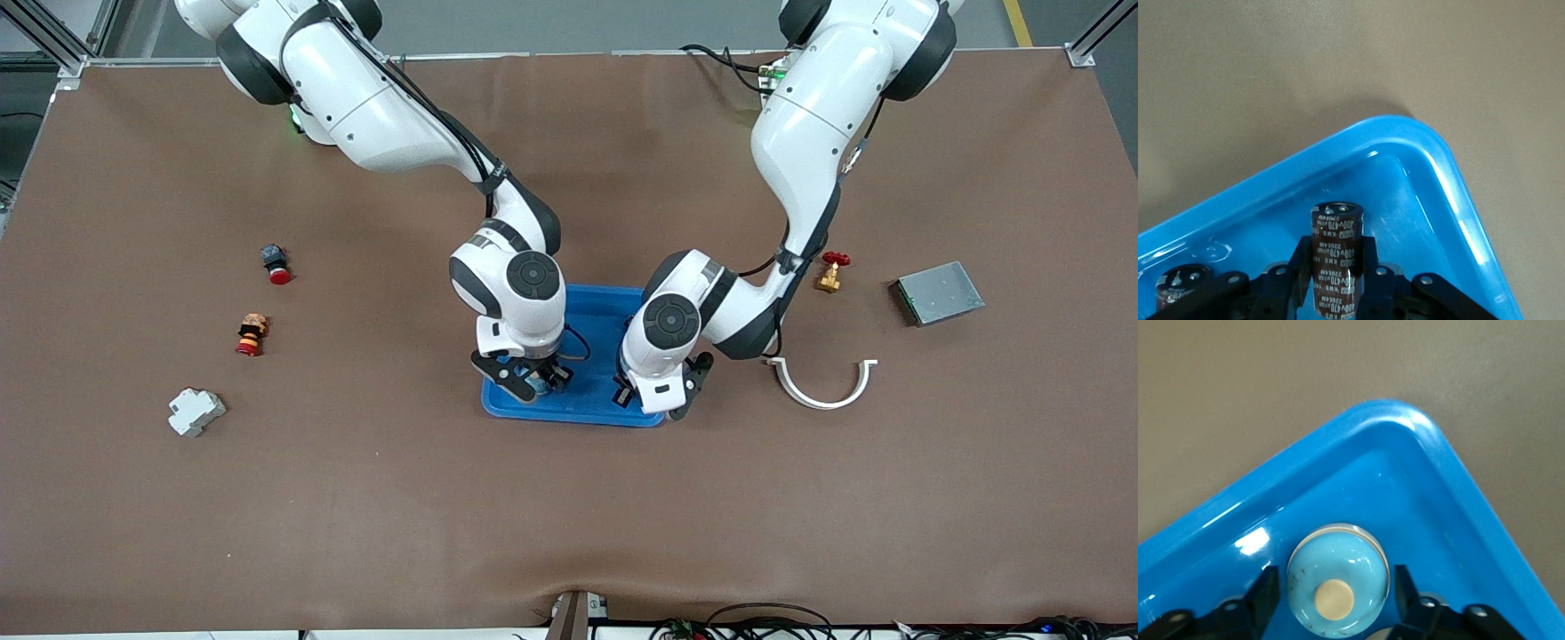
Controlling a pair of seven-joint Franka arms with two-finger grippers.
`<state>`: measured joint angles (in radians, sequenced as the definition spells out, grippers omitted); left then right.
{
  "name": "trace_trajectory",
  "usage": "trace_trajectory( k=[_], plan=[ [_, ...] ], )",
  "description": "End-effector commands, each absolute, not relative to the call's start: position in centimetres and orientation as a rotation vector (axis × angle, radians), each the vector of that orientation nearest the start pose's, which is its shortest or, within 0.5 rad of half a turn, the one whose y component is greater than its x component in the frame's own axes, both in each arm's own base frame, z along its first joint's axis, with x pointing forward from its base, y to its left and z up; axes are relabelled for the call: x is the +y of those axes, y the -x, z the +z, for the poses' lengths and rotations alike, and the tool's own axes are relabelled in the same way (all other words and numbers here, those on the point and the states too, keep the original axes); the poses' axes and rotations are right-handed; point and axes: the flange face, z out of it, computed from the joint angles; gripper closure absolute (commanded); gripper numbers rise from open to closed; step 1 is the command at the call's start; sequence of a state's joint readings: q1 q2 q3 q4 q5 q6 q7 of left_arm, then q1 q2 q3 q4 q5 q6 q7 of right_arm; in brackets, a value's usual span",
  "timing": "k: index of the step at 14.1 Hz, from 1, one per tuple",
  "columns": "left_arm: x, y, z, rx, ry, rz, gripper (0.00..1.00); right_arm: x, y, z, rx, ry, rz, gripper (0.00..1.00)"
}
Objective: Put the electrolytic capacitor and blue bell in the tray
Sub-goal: 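Open both grippers and lift them away from the tray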
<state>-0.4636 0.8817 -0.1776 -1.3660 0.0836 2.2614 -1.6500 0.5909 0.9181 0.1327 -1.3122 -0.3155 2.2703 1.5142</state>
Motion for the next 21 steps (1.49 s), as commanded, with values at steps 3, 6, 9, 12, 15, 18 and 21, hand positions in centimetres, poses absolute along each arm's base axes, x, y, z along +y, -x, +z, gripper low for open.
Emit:
trace_trajectory(
  k=[3, 6, 9, 12, 15, 18, 21],
  plan=[
    [-43.2, -60.5, 20.1, -1.521, 2.808, 0.001, 0.0, 47.5, -59.1, 20.2, 1.002, 2.98, -0.29, 0.0],
    [-42.8, -60.9, 22.2, -1.51, 2.807, -0.014, 0.0, 47.0, -59.6, 22.4, 0.958, 3.038, -0.264, 0.0],
    [-41.6, -61.2, 24.8, -1.468, 2.789, -0.008, 0.0, 46.1, -60.9, 25.1, 0.9, 3.107, -0.22, 0.0],
    [-38.7, -62.0, 28.3, -1.348, 2.787, 0.041, 0.0, 41.4, -64.0, 28.4, 0.72, 3.143, -0.07, 0.0],
    [-34.9, -62.7, 32.9, -1.204, 2.818, 0.123, 0.0, 35.8, -66.7, 30.1, 0.524, 3.197, -0.006, 0.0],
    [-30.4, -62.9, 37.2, -1.031, 2.862, 0.23, 0.0, 31.6, -68.8, 32.2, 0.373, 3.205, -0.024, 0.0],
    [-24.7, -63.1, 41.4, -0.876, 2.914, 0.347, 0.0, 27.0, -70.6, 35.0, 0.223, 3.214, -0.061, 0.0]
  ],
)
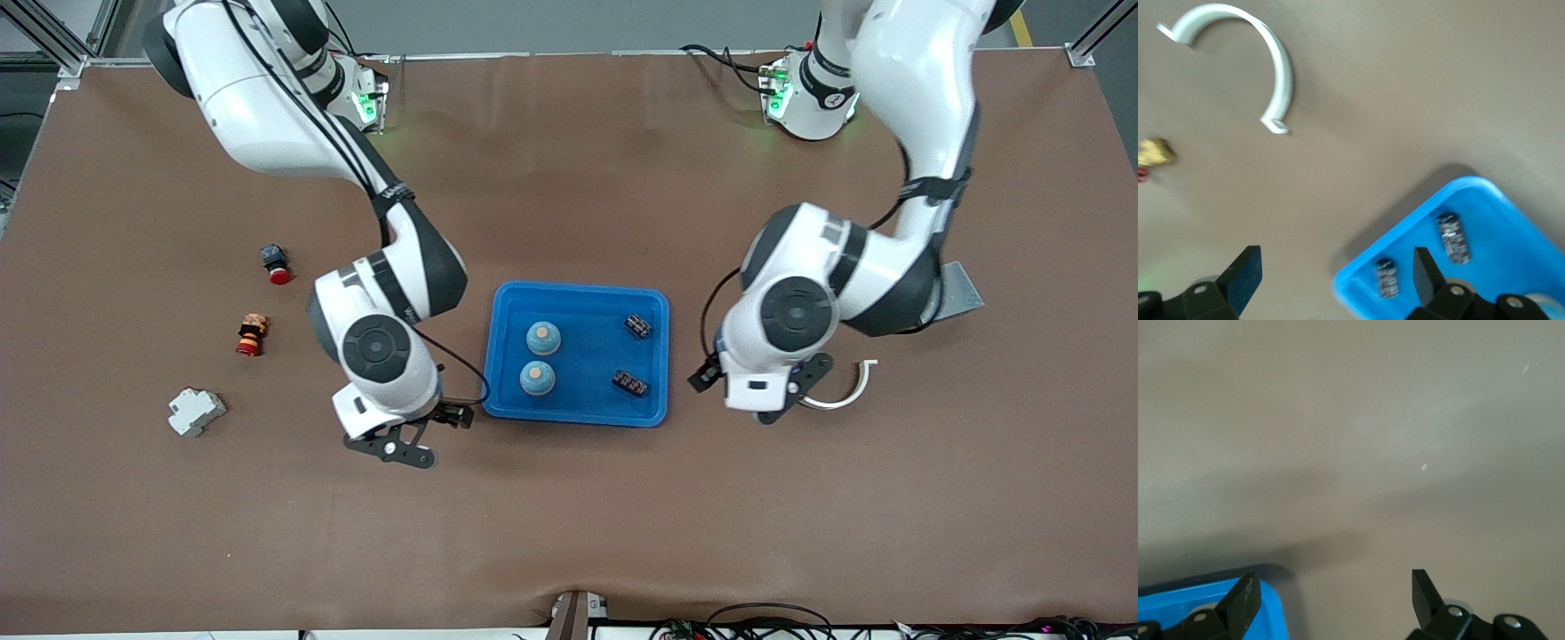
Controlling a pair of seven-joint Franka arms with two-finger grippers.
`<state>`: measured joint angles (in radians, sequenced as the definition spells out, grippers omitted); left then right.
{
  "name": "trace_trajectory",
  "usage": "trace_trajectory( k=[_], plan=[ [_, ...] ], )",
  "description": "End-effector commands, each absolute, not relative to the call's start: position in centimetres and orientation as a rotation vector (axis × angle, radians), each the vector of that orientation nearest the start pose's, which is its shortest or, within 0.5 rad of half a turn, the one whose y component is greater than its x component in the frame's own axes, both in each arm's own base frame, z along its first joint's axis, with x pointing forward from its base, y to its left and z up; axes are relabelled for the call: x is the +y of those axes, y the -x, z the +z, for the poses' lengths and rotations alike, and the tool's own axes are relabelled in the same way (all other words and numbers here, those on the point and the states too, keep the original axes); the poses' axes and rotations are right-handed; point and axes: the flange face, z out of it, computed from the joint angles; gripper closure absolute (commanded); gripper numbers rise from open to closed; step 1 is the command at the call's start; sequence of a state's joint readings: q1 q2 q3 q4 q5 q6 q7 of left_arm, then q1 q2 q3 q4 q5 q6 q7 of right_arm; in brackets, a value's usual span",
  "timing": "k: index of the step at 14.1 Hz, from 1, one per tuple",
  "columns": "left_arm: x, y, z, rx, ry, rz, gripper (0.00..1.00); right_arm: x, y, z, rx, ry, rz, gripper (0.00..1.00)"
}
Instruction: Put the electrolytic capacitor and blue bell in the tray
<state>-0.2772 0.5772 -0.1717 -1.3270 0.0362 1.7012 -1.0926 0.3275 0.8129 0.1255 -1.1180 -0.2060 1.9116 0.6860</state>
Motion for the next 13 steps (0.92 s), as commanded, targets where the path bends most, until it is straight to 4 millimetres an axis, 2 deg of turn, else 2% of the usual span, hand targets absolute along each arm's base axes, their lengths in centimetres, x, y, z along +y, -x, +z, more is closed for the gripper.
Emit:
trace_trajectory(
  k=[1, 3, 5, 7, 10, 12, 13],
  plan=[
    [-22.8, -63.1, 42.6, -0.816, 2.927, 0.37, 0.0, 24.9, -71.2, 35.6, 0.169, 3.22, -0.058, 0.0],
    [-18.9, -62.6, 44.6, -0.725, 2.962, 0.414, 0.0, 21.1, -72.0, 35.8, 0.079, 3.239, -0.002, 0.0],
    [-14.8, -61.3, 46.2, -0.607, 3.005, 0.421, 0.0, 16.3, -73.0, 36.9, 0.015, 3.243, 0.015, 0.0],
    [-10.6, -60.0, 47.6, -0.489, 3.044, 0.422, 0.0, 12.5, -73.2, 37.3, -0.062, 3.245, 0.074, 0.0],
    [-4.0, -58.0, 49.8, -0.299, 3.108, 0.399, 0.0, 9.0, -72.9, 41.2, -0.07, 3.249, 0.049, 0.0],
    [0.6, -57.0, 51.4, -0.182, 3.175, 0.357, 0.0, 6.3, -72.1, 43.8, -0.078, 3.254, 0.093, 0.0],
    [2.2, -56.8, 52.1, -0.157, 3.19, 0.325, 0.0, 4.8, -71.5, 44.8, -0.093, 3.254, 0.128, 0.0]
  ],
)
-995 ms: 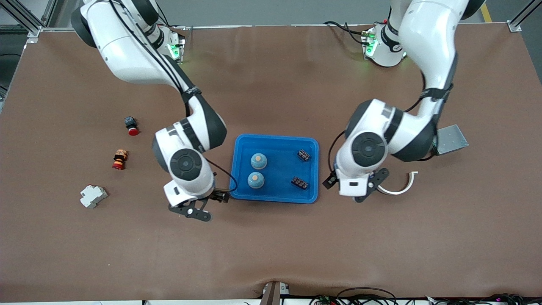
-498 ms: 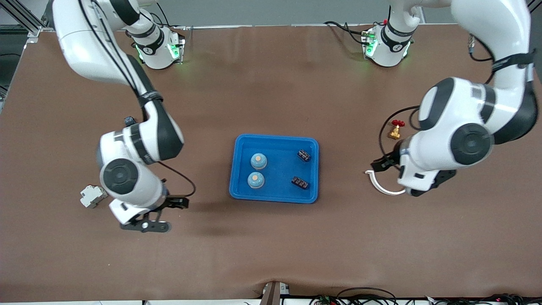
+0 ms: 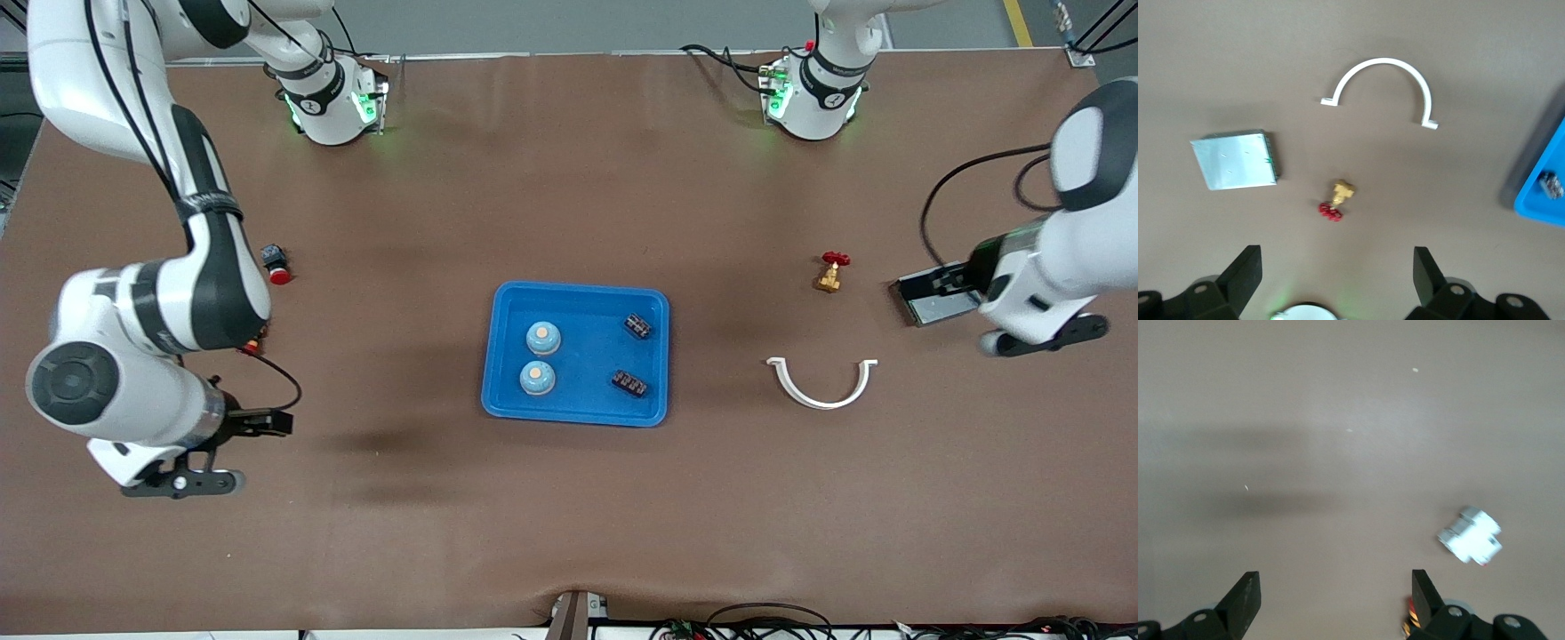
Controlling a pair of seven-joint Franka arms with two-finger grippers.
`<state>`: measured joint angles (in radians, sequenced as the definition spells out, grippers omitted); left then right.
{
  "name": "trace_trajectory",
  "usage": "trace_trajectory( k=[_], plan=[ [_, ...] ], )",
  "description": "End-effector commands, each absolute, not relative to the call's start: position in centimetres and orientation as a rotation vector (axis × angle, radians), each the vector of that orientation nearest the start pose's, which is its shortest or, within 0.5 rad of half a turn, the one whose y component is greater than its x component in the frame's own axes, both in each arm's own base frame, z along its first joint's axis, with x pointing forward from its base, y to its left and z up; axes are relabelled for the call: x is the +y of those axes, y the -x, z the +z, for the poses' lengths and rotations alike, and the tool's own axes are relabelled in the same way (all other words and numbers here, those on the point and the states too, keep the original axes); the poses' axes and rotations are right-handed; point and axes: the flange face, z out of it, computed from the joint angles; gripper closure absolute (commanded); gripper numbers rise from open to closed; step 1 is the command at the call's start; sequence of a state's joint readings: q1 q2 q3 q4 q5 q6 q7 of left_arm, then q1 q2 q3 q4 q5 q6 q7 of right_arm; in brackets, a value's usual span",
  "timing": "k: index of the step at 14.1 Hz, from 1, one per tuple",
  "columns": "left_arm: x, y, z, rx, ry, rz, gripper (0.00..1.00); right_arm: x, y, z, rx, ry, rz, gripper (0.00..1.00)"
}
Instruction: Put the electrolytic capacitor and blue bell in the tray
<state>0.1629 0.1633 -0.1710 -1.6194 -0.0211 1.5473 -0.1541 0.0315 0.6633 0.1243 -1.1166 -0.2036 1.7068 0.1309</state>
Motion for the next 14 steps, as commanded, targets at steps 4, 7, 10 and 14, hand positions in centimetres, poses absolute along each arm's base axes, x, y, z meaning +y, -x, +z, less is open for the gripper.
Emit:
trace_trajectory(
  k=[4, 7, 10, 14],
  plan=[
    [2.3, -57.0, 52.8, -0.167, 3.19, 0.083, 0.0, 0.6, -68.5, 48.4, -0.002, 3.19, 0.136, 0.0],
    [0.3, -56.3, 52.3, -0.154, 3.179, -0.083, 0.0, -0.1, -66.8, 52.2, 0.02, 3.199, 0.074, 0.0],
    [0.3, -58.6, 54.9, -0.135, 3.195, -0.166, 0.0, -0.3, -65.0, 55.7, 0.05, 3.178, 0.011, 0.0],
    [1.0, -60.8, 56.0, -0.144, 3.2, -0.18, 0.0, -2.8, -61.3, 58.7, 0.142, 3.163, -0.008, 0.0]
  ],
)
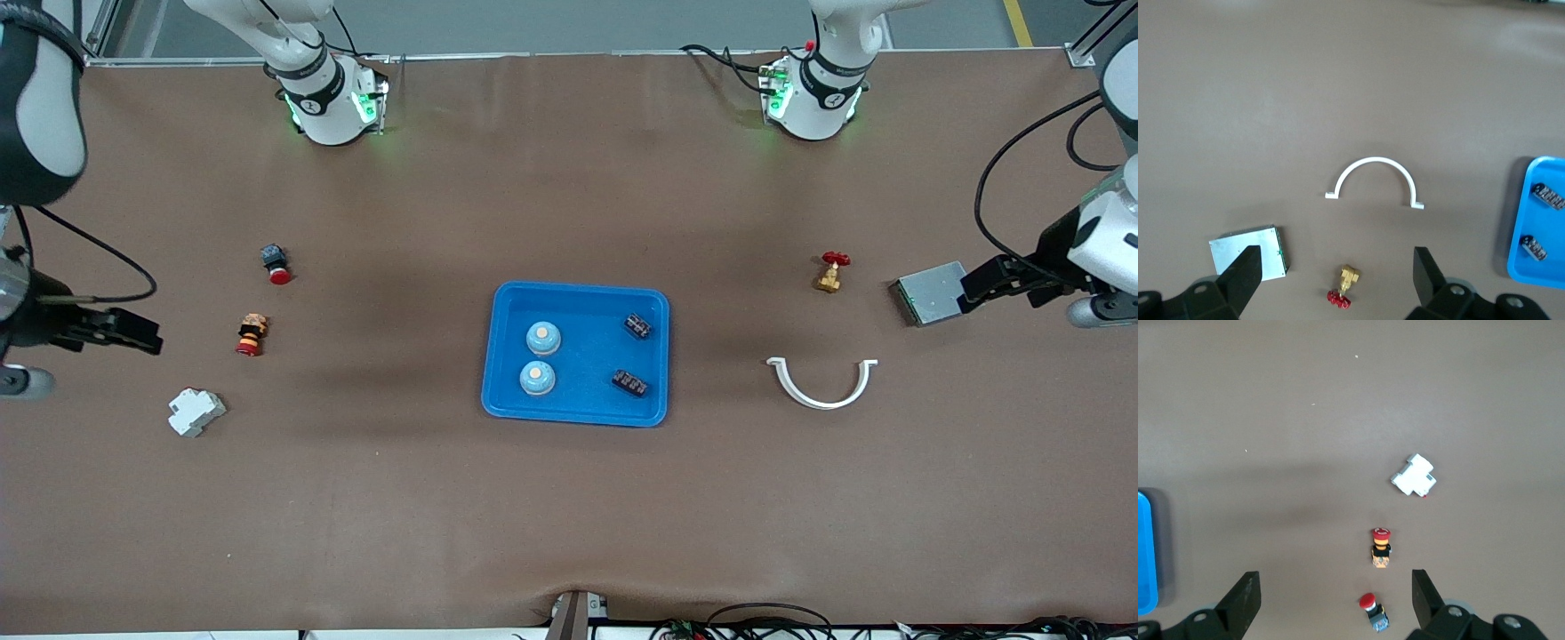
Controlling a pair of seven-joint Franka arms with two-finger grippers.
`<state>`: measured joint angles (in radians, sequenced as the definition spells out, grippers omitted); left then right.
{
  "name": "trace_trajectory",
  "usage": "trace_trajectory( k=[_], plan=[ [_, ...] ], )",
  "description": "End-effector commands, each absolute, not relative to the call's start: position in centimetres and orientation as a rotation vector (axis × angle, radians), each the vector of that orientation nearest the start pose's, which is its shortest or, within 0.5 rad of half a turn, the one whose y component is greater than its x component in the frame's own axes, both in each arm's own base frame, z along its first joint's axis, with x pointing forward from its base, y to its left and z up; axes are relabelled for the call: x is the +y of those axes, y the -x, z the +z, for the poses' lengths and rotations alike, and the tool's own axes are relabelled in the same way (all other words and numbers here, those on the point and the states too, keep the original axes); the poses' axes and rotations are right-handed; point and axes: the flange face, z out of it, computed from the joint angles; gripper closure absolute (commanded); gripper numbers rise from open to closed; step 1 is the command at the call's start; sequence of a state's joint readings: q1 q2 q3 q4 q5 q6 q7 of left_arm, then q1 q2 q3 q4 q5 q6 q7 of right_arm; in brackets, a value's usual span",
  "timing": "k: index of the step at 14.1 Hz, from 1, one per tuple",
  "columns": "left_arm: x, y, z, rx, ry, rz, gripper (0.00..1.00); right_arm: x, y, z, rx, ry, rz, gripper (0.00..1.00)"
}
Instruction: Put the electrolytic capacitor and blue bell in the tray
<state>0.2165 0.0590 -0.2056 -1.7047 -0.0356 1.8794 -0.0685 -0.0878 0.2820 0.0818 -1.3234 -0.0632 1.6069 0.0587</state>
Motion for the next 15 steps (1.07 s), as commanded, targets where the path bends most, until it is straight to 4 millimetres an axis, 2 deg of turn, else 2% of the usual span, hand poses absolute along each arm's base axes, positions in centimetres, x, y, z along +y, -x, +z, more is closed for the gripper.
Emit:
trace_trajectory(
  k=[1, 3, 6, 9, 13, 15],
  plan=[
    [0.9, -60.9, 56.3, -0.143, 3.196, -0.19, 0.0, -3.3, -60.4, 59.2, 0.161, 3.159, -0.01, 0.0],
    [1.4, -60.8, 56.8, -0.145, 3.195, -0.203, 0.0, -3.6, -59.2, 60.3, 0.176, 3.155, -0.029, 0.0],
    [1.0, -60.6, 56.7, -0.123, 3.202, -0.189, 0.0, -3.9, -58.8, 61.0, 0.188, 3.154, -0.048, 0.0],
    [0.3, -60.2, 56.4, -0.106, 3.205, -0.146, 0.0, -2.5, -58.4, 62.8, 0.174, 3.153, -0.1, 0.0],
    [-0.2, -60.7, 56.3, -0.089, 3.203, -0.163, 0.0, -2.8, -58.3, 63.2, 0.184, 3.151, -0.112, 0.0],
    [-0.2, -61.1, 55.6, -0.11, 3.206, -0.158, 0.0, -3.4, -58.1, 63.4, 0.201, 3.15, -0.117, 0.0]
  ],
)
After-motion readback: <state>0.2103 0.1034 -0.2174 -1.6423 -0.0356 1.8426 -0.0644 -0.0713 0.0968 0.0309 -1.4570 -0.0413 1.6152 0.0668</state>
